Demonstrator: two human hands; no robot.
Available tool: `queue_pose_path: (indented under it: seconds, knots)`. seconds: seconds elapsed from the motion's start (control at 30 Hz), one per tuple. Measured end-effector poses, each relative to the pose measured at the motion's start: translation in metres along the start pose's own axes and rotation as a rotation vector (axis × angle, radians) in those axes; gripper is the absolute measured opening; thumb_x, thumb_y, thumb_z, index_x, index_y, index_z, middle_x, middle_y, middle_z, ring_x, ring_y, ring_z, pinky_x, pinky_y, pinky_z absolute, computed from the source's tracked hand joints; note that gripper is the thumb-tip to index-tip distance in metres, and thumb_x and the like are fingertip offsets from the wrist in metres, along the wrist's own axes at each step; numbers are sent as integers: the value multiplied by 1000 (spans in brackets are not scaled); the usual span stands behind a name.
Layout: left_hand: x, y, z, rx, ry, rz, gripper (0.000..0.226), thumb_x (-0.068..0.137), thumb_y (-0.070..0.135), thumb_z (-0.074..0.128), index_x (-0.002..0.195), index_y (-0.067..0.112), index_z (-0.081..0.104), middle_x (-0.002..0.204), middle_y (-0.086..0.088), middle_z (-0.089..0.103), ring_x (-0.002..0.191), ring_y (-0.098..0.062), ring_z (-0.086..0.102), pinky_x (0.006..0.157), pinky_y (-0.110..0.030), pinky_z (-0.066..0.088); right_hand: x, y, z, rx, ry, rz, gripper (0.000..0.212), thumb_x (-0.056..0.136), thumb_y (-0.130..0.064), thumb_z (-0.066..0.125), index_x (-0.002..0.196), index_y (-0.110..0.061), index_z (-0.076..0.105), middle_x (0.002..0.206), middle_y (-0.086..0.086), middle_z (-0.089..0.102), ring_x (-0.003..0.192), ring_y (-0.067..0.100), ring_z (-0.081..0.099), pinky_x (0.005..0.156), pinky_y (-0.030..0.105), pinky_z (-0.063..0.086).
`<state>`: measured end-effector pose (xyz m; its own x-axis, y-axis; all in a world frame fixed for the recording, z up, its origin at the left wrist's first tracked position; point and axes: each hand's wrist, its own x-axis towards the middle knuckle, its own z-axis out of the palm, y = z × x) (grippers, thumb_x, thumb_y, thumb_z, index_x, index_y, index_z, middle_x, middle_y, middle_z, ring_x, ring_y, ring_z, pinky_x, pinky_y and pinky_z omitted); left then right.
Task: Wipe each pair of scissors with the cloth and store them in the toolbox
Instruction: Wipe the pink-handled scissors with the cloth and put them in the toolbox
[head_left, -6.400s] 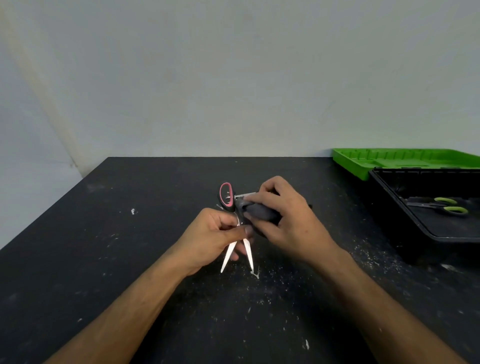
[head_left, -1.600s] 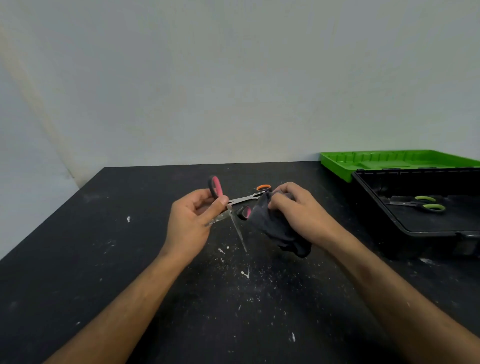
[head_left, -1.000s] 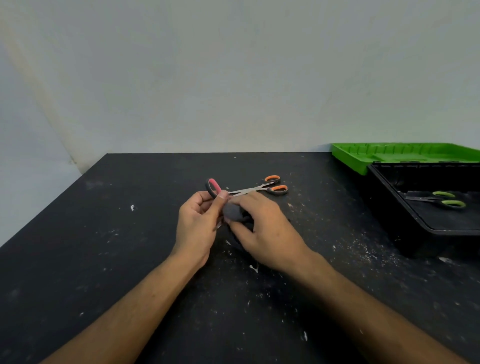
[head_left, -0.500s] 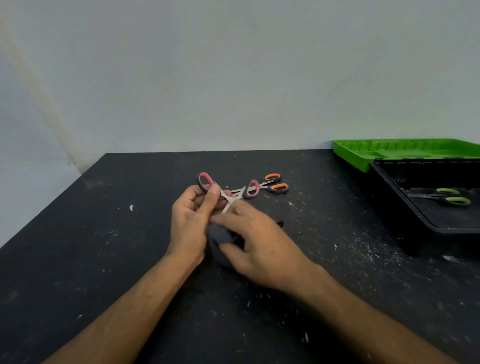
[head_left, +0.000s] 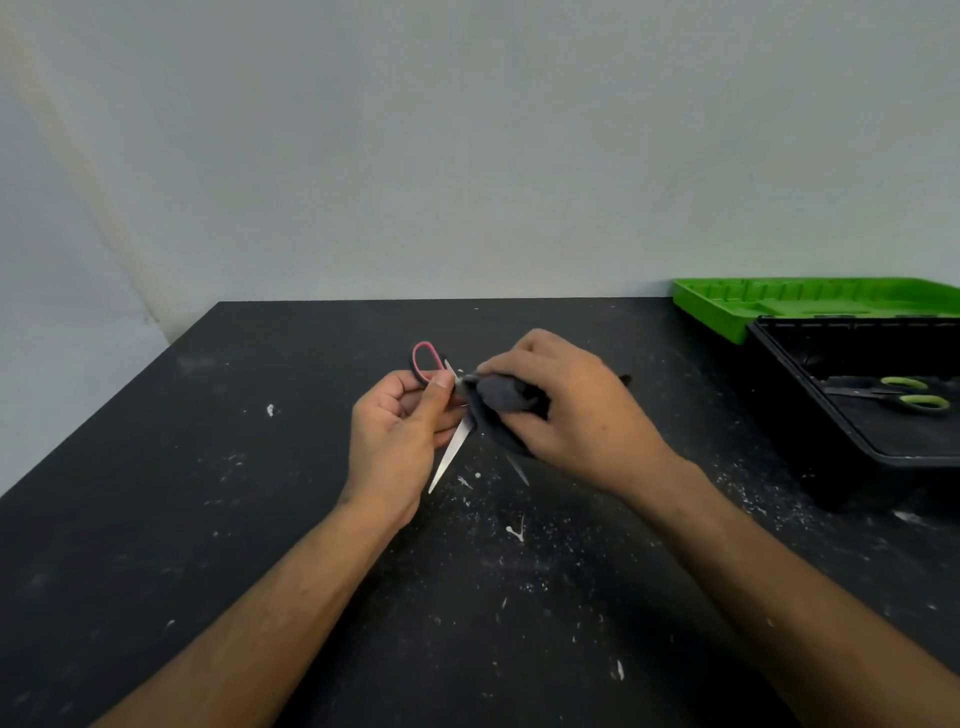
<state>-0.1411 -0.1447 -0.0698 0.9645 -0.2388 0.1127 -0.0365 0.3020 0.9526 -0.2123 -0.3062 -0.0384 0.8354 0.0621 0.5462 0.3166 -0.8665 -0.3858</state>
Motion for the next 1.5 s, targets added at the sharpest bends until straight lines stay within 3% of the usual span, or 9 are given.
queue_pose_path:
  seconds: [0.13, 0.3, 0.43, 0.53, 0.77, 0.93, 1.07, 1.4, 1.5]
  knots:
    - [1, 3, -2, -9, 27, -16, 9, 99, 10, 63, 94, 4, 68, 76, -6, 79, 68, -12, 76, 65, -22, 62, -5, 6, 10, -93, -136, -59, 32, 91, -26, 66, 122, -25, 70, 105, -2, 57, 96, 20, 59, 74, 44, 55]
    - [12, 6, -11, -29, 62, -36, 11, 100, 9, 62, 97, 0, 68, 84, -16, 78, 75, -23, 79, 71, -34, 66, -43, 7, 5, -130, -347, -97, 24, 92, -30, 63, 115, -27, 70, 107, -5, 55, 98, 15, 58, 78, 44, 55]
    - [11, 3, -9, 28, 40, -15, 9, 100, 11, 63, 96, 4, 68, 91, -19, 78, 77, -20, 78, 72, -28, 64, -14, 6, -13, -127, -175, -71, 26, 87, -32, 58, 108, -26, 71, 100, -5, 56, 92, 18, 60, 73, 43, 56]
    - [6, 2, -5, 37, 8, -8, 8, 99, 10, 64, 94, 6, 69, 82, -10, 78, 73, -15, 77, 72, -25, 64, 5, 3, -2, -157, -84, -66, 33, 88, -27, 65, 120, -25, 70, 107, -1, 59, 97, 22, 62, 74, 45, 57]
    - [15, 7, -17, -5, 40, -24, 10, 100, 8, 62, 96, 2, 67, 86, -18, 78, 76, -23, 79, 70, -32, 65, -41, 6, 8, -126, -347, -90, 23, 88, -25, 63, 111, -27, 69, 106, -7, 54, 94, 14, 59, 75, 41, 55]
    - [9, 5, -10, 30, 5, -18, 9, 100, 9, 62, 96, 3, 68, 89, -20, 78, 76, -22, 79, 72, -31, 65, -7, 17, -18, 3, 64, 26, 26, 86, -16, 70, 111, -22, 74, 101, -2, 65, 93, 18, 65, 80, 43, 55]
    - [4, 7, -8, 53, -50, -10, 9, 99, 7, 62, 94, 5, 68, 82, -14, 77, 70, -16, 76, 71, -28, 65, 2, 8, 7, -118, 17, 31, 21, 88, -26, 69, 109, -24, 71, 101, -3, 60, 89, 22, 65, 73, 46, 57]
    - [3, 11, -10, 153, -86, 30, 8, 98, 4, 64, 96, 8, 70, 77, -3, 80, 72, -12, 78, 65, -20, 60, 17, 50, -20, -148, 303, 355, 12, 90, -27, 67, 98, -20, 72, 96, 3, 69, 89, 24, 64, 79, 38, 53]
    - [1, 10, -7, 136, -80, 12, 7, 98, 4, 64, 95, 8, 69, 75, -2, 80, 69, -11, 77, 64, -19, 60, 5, 33, -14, -108, 291, 161, 10, 89, -22, 72, 99, -19, 72, 96, 1, 67, 87, 18, 61, 77, 34, 51]
